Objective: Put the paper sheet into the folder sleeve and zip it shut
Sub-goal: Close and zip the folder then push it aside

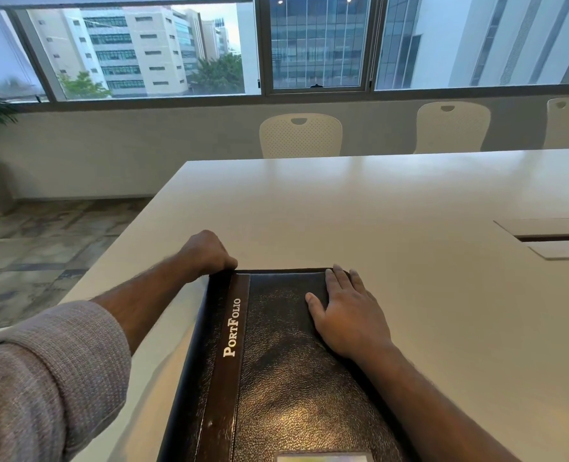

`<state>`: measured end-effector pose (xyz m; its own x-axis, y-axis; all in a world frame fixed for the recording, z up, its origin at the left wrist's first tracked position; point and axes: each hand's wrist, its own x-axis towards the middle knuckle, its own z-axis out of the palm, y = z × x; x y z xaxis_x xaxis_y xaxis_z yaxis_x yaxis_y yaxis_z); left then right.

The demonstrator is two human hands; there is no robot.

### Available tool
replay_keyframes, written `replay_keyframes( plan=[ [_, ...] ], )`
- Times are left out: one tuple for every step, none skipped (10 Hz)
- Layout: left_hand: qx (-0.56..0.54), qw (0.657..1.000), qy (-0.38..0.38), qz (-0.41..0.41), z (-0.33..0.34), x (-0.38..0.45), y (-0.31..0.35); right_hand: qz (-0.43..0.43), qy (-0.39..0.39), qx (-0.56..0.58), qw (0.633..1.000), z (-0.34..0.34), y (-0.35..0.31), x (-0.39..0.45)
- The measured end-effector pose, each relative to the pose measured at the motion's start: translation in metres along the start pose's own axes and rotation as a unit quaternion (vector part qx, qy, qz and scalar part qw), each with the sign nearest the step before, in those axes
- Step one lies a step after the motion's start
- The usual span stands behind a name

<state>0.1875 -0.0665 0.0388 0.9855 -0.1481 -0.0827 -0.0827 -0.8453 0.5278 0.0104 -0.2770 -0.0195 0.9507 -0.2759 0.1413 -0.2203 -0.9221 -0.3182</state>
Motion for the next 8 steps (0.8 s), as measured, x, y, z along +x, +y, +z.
replay_keyframes(
  plan=[
    [0.015, 1.000, 0.001, 0.009, -0.001, 0.000, -0.002, 0.000, 0.001, 0.001, 1.000, 0.000, 0.000, 0.000],
    [0.045, 0.999, 0.004, 0.023, -0.003, -0.001, 0.000, 0.001, 0.002, 0.002, 1.000, 0.000, 0.000, 0.000],
    [0.056, 0.998, 0.003, 0.017, -0.006, -0.003, -0.003, 0.000, 0.004, -0.001, 1.000, 0.000, 0.000, 0.000],
    [0.007, 1.000, -0.007, -0.015, -0.007, -0.003, -0.012, 0.001, 0.006, 0.000, 1.000, 0.000, 0.000, 0.000],
    [-0.028, 0.999, -0.014, -0.042, -0.006, -0.004, -0.018, 0.000, 0.004, 0.000, 1.000, 0.000, 0.000, 0.000],
    [0.005, 1.000, 0.003, 0.001, -0.005, -0.004, -0.022, 0.000, 0.003, -0.001, 1.000, 0.000, -0.001, 0.000],
    [0.088, 0.994, 0.002, 0.058, -0.007, -0.007, -0.021, -0.002, -0.001, -0.003, 1.000, -0.001, -0.001, 0.000],
    [0.129, 0.988, 0.009, 0.084, -0.006, -0.011, -0.026, -0.002, -0.007, -0.003, 1.000, -0.003, -0.002, 0.000]
  ],
)
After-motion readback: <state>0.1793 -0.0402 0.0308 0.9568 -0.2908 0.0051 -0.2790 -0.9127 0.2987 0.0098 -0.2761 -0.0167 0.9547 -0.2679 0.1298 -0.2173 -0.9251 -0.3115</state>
